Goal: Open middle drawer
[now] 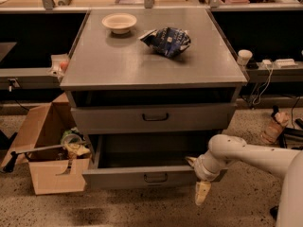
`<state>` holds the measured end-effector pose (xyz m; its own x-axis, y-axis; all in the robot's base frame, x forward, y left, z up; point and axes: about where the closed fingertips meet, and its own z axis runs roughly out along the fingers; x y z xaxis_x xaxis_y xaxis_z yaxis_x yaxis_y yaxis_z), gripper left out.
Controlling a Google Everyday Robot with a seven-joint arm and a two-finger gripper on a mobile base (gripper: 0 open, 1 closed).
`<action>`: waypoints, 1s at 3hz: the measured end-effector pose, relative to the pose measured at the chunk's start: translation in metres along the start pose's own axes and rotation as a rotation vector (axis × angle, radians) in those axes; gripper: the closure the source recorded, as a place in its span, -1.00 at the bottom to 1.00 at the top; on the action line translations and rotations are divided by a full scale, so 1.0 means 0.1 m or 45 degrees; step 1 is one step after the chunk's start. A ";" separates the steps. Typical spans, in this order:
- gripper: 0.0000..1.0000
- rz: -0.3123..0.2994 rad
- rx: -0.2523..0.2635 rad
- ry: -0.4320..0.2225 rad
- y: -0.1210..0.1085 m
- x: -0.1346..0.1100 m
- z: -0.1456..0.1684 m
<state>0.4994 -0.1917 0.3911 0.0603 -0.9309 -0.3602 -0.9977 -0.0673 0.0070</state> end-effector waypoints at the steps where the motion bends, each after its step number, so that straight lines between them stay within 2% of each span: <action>1: -0.67 0.000 -0.007 -0.002 0.03 -0.02 -0.03; 2: -0.21 0.000 -0.007 -0.002 0.02 -0.02 -0.05; 3: 0.26 0.000 -0.021 -0.012 0.15 -0.08 -0.04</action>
Offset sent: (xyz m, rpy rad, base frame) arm -0.0997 0.0147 0.0085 0.0446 0.0955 0.0259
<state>0.4837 -0.1871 0.3981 0.0600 -0.9274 -0.3693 -0.9970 -0.0736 0.0226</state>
